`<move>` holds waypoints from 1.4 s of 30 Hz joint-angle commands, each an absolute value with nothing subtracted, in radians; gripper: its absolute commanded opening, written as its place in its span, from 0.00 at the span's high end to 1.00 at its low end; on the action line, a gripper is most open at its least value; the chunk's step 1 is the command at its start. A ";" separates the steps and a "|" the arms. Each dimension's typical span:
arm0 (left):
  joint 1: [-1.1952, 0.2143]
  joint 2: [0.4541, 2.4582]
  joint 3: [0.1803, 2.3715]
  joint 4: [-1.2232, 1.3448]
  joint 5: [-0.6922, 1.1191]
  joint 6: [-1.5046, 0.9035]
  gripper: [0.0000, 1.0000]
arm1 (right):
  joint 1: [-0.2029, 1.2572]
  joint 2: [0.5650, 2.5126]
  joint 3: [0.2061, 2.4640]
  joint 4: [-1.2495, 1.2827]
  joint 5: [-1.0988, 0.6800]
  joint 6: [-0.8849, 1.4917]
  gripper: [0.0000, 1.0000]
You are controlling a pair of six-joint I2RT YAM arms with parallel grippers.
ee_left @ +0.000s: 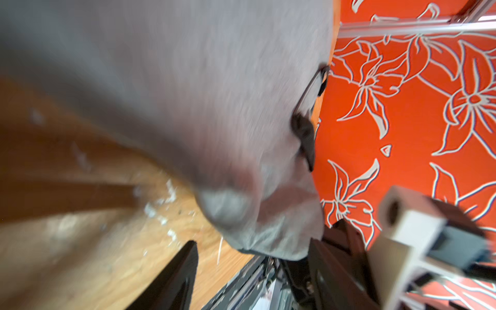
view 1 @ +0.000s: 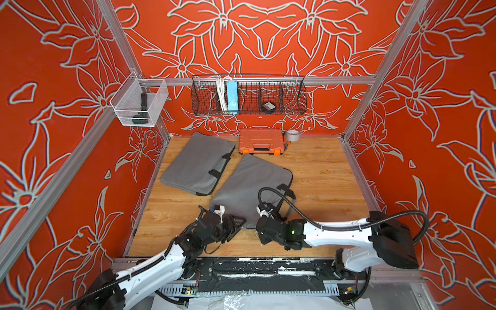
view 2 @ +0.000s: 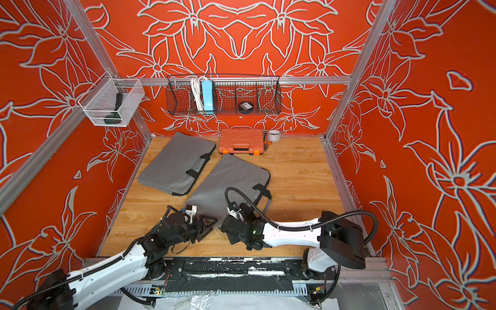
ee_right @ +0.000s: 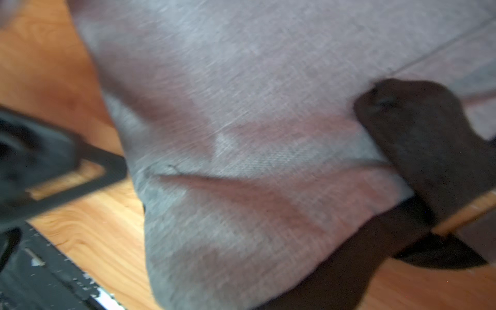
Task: Put the mouse into the laptop bag
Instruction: Zip the zipper on the zippered laptop bag.
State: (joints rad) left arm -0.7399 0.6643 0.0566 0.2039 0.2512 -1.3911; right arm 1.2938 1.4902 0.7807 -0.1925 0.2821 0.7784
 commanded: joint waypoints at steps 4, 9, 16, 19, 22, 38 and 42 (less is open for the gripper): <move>-0.839 0.611 0.005 0.266 0.155 -1.497 0.31 | 1.367 1.566 0.841 -0.125 0.291 0.746 1.00; -0.841 0.624 0.010 0.267 0.104 -1.495 0.36 | 1.409 1.606 0.853 -0.099 0.292 0.734 1.00; -0.841 0.620 0.014 0.274 0.060 -1.495 0.86 | 1.427 1.602 0.835 -0.079 0.290 0.737 1.00; -0.840 0.607 0.026 0.236 0.036 -1.480 1.00 | 1.423 1.592 0.825 -0.101 0.308 0.760 1.00; -0.840 0.577 0.020 0.174 0.006 -1.486 1.00 | 1.385 1.570 0.800 -0.156 0.323 0.802 1.00; -0.838 0.334 -0.018 0.000 -0.074 -1.494 1.00 | 1.069 1.505 0.683 -0.295 0.269 0.868 1.00; -0.836 0.310 -0.006 -0.049 -0.087 -1.490 1.00 | 0.990 1.504 0.689 -0.316 0.244 0.851 1.00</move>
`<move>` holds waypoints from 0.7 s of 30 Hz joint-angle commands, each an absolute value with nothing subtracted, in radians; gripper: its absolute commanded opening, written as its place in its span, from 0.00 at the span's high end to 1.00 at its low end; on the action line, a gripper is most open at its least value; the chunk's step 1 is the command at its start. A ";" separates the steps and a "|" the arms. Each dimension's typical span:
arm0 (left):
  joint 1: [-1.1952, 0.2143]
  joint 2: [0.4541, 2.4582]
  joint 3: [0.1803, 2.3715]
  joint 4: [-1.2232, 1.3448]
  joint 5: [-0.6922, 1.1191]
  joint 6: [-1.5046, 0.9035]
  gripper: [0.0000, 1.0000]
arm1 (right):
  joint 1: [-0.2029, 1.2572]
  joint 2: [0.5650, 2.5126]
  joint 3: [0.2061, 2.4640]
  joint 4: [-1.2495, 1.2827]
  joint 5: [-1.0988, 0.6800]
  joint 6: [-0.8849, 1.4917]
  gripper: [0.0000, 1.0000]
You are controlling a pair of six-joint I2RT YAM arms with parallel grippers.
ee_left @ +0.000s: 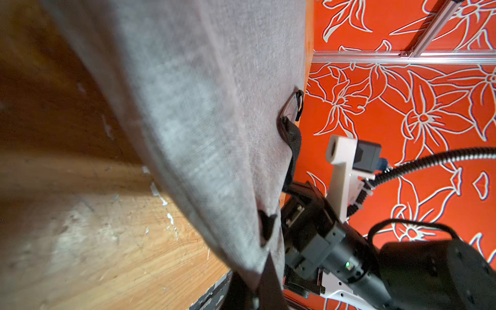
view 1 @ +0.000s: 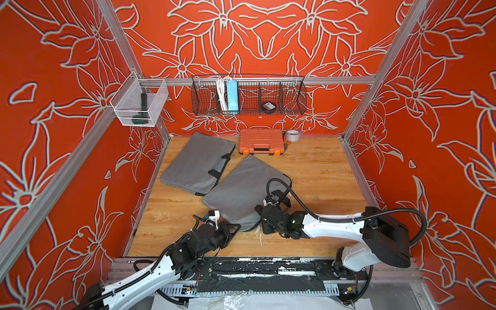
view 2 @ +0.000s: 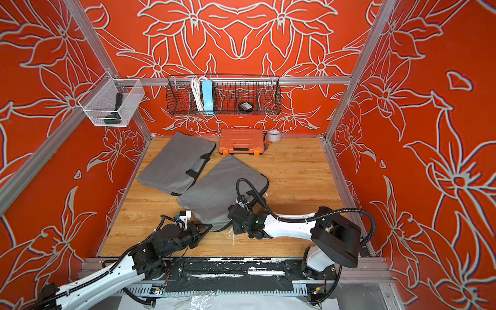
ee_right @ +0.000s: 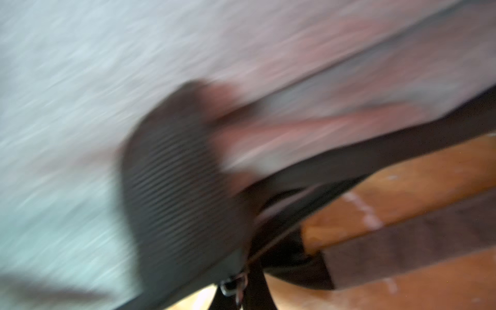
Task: Put the mouse into the laptop bag
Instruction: Zip the zipper on the zippered laptop bag.
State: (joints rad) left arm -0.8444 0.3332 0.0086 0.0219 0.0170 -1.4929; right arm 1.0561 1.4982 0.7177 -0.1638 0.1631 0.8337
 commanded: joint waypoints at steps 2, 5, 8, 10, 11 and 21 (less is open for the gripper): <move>-0.833 0.305 -0.001 -0.065 -0.089 -1.486 1.00 | 0.961 1.497 0.690 -0.331 0.248 0.854 1.00; -0.827 0.294 0.007 -0.091 -0.097 -1.485 1.00 | 0.914 1.492 0.704 -0.393 0.283 0.871 1.00; -0.819 0.275 0.021 -0.136 -0.109 -1.479 1.00 | 0.857 1.502 0.724 -0.458 0.320 0.878 1.00; -0.812 0.256 0.032 -0.173 -0.115 -1.475 1.00 | 0.814 1.509 0.727 -0.463 0.322 0.867 1.00; -0.806 0.244 0.032 -0.193 -0.117 -1.474 1.00 | 0.788 1.515 0.728 -0.463 0.318 0.859 1.00; -0.697 0.101 0.009 -0.361 -0.078 -1.473 1.00 | 0.508 1.516 0.730 -0.460 0.262 0.791 1.00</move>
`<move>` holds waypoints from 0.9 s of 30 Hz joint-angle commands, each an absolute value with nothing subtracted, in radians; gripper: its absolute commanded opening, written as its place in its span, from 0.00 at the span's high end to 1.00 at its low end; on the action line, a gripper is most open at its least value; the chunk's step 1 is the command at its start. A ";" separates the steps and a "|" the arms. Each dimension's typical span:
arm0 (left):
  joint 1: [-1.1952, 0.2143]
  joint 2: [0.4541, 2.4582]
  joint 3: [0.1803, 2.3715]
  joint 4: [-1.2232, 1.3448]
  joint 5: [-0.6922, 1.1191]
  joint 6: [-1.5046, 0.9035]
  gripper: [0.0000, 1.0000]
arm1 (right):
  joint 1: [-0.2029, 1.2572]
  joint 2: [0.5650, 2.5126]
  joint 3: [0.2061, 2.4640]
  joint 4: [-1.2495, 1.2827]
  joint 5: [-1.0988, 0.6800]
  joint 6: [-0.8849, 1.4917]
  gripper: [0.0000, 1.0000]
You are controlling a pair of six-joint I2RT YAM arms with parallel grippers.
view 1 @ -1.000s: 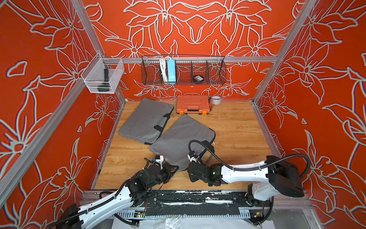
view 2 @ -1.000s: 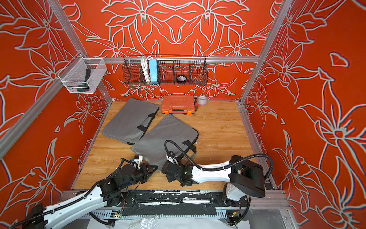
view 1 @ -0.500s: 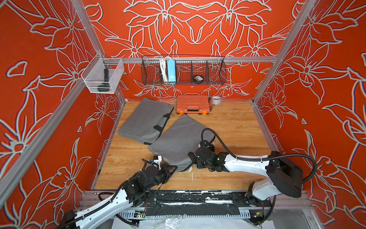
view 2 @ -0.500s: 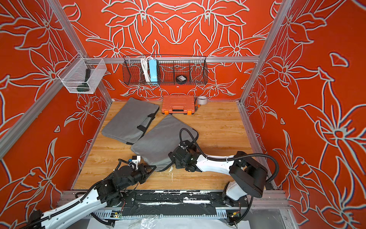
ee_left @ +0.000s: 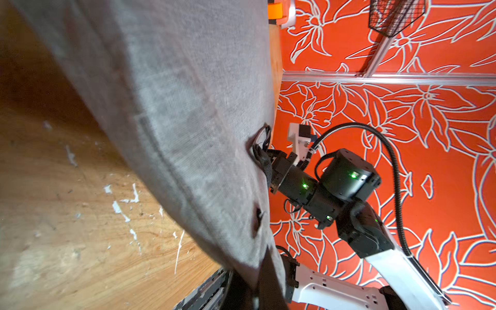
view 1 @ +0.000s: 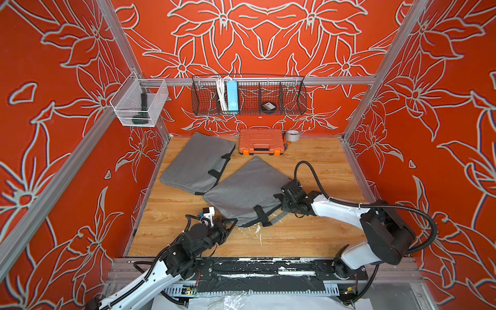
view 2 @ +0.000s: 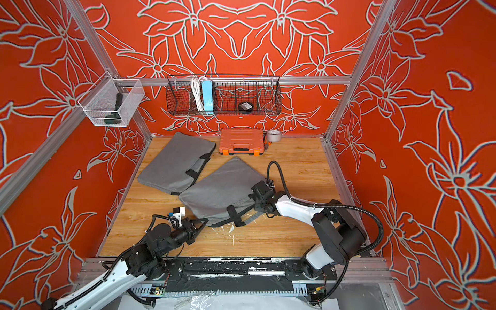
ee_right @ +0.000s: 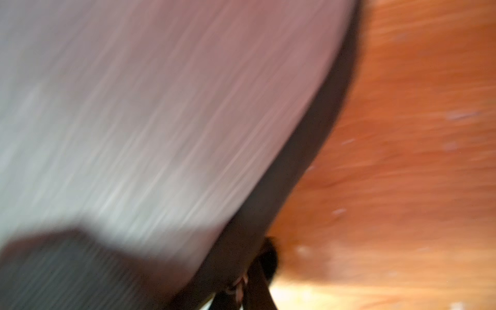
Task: Put the mouse into the laptop bag
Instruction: Zip the zipper on the zippered laptop bag.
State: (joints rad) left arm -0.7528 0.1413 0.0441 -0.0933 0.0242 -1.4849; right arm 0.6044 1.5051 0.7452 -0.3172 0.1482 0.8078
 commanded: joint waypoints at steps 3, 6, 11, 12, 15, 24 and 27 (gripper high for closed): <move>-0.659 0.113 0.021 -0.381 -0.069 -1.454 1.00 | 0.436 1.509 0.729 -0.461 0.247 0.780 1.00; -0.605 0.159 0.048 -0.392 -0.050 -1.422 1.00 | 0.360 1.508 0.725 -0.479 0.231 0.777 1.00; -0.481 0.275 0.055 -0.307 0.051 -1.364 1.00 | 0.286 1.467 0.713 -0.473 0.192 0.755 1.00; -0.456 0.305 0.061 -0.283 0.070 -1.349 1.00 | 0.284 1.454 0.708 -0.474 0.192 0.753 1.00; -0.401 0.408 0.105 -0.239 0.099 -1.301 1.00 | 0.284 1.418 0.678 -0.474 0.181 0.754 1.00; -0.350 0.902 0.289 -0.023 0.199 -1.204 1.00 | 0.287 1.312 0.592 -0.464 0.093 0.772 1.00; -0.350 1.047 0.407 -0.037 0.173 -1.160 1.00 | 0.298 1.243 0.559 -0.472 0.067 0.780 1.00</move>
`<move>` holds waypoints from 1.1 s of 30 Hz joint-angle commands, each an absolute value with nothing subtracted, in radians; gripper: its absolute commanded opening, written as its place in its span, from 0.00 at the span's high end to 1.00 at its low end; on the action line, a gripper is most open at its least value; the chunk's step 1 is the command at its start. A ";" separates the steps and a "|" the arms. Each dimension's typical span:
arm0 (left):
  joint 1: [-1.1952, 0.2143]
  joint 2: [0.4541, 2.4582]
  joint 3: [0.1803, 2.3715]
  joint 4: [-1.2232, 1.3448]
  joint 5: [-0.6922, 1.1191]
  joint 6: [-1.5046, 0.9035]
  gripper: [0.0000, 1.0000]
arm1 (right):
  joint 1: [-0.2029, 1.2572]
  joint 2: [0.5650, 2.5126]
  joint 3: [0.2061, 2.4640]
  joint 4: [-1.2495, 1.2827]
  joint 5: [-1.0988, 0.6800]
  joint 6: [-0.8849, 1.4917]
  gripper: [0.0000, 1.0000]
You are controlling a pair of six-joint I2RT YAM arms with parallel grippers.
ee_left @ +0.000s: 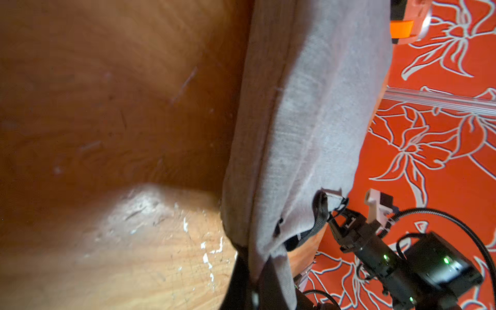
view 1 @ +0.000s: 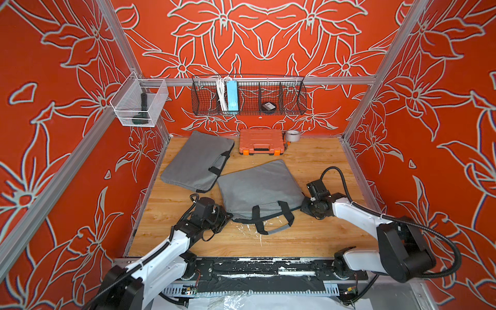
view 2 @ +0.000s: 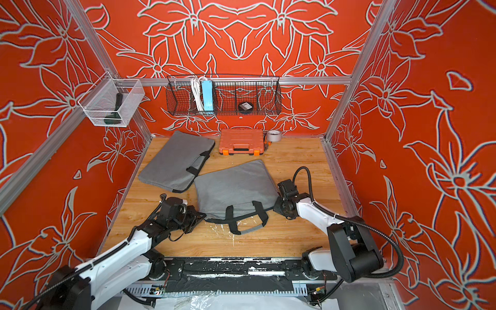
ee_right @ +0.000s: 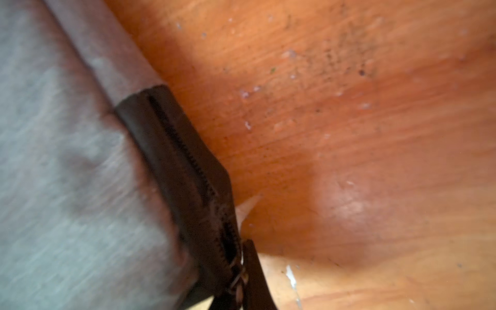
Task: Put the mouse into the laptop bag
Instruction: Zip the zipper on the zippered laptop bag.
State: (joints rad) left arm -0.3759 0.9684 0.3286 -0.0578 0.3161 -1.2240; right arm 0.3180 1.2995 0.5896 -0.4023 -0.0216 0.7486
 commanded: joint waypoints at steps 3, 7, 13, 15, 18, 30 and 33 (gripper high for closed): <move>-0.348 1.153 0.528 -0.099 0.098 -1.131 0.64 | 0.342 1.176 0.537 -0.486 0.055 0.795 1.00; -0.332 1.267 0.652 -0.183 0.093 -1.104 0.31 | 0.490 1.147 0.532 -0.491 0.086 0.852 1.00; -0.330 1.243 0.690 -0.282 0.148 -1.079 0.25 | 0.686 1.222 0.547 -0.442 0.110 0.923 1.00; -0.335 1.189 0.652 -0.257 0.191 -1.075 0.25 | 0.737 1.248 0.556 -0.429 0.116 0.943 1.00; -0.401 1.118 0.573 -0.166 0.236 -1.089 0.24 | 0.823 1.275 0.569 -0.391 0.124 0.966 1.00; -0.856 1.285 0.437 0.269 0.208 -1.310 0.26 | 1.109 1.386 0.693 -0.268 0.127 0.907 1.00; -0.873 1.288 0.418 0.319 0.194 -1.333 0.26 | 1.130 1.384 0.686 -0.231 0.115 0.881 1.00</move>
State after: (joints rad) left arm -0.8604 1.2850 0.4294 0.2131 0.2359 -1.2800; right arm 1.1145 1.3819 0.6655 -0.3115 0.1188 0.9199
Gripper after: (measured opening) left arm 0.741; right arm 0.058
